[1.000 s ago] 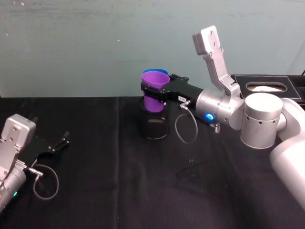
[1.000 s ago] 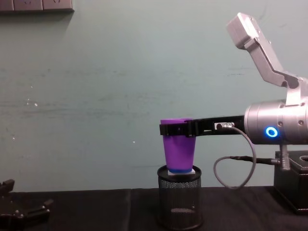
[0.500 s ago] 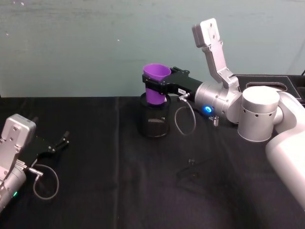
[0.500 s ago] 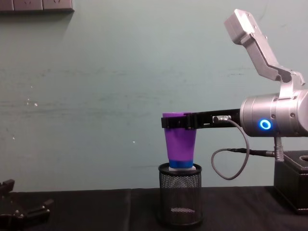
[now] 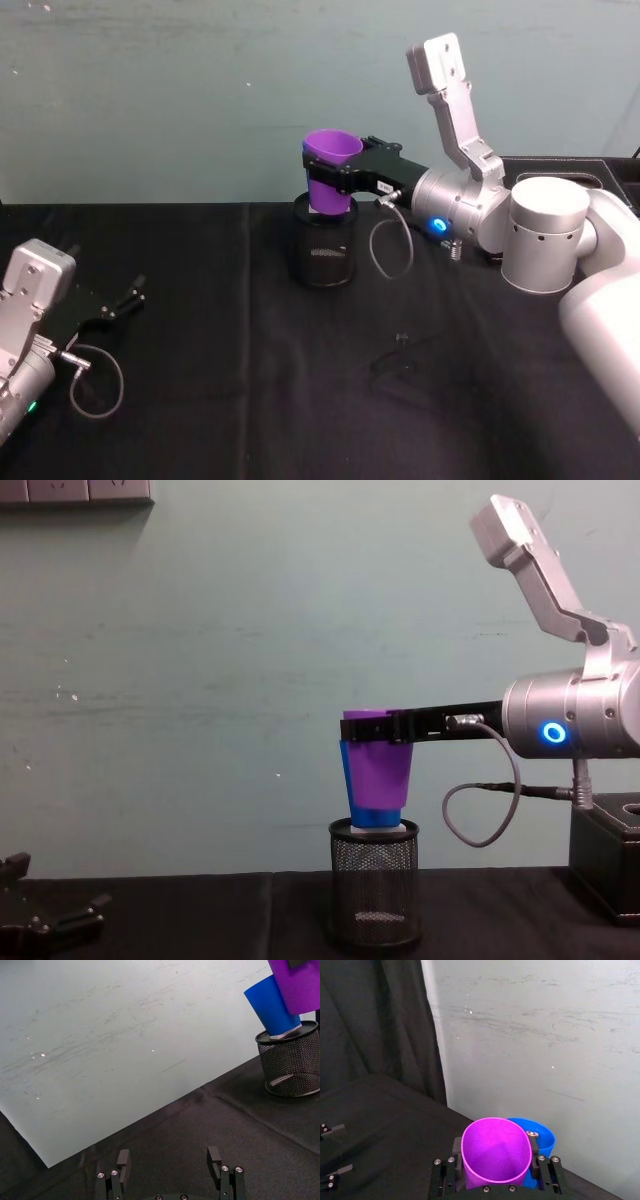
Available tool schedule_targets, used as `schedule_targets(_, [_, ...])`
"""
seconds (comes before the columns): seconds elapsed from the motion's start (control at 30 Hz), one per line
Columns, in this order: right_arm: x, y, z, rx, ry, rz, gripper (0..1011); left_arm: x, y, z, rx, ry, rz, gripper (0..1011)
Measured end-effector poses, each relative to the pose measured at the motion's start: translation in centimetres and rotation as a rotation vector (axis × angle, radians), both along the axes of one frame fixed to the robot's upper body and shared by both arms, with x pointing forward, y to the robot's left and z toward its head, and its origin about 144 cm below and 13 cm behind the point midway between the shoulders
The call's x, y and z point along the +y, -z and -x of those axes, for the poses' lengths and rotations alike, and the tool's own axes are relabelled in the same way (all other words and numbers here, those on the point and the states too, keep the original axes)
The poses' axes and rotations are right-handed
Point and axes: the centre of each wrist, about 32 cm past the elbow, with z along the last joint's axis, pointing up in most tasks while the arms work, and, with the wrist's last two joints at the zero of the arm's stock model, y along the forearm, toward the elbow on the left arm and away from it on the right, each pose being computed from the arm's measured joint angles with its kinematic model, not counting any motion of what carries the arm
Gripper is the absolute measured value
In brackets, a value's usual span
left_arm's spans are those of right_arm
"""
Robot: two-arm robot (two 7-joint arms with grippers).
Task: Pick up one cup with a gripper and tap it against the other cup.
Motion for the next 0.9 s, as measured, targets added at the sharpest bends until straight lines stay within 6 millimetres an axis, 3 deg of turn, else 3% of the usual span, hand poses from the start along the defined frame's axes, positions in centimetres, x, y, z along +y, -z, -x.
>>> schedule_targets(0.9, [-0.05,-0.06,-0.26,0.006,0.012,-0.001,735,0.00,0.00,0.00,0.000,0.000,0.000,1000])
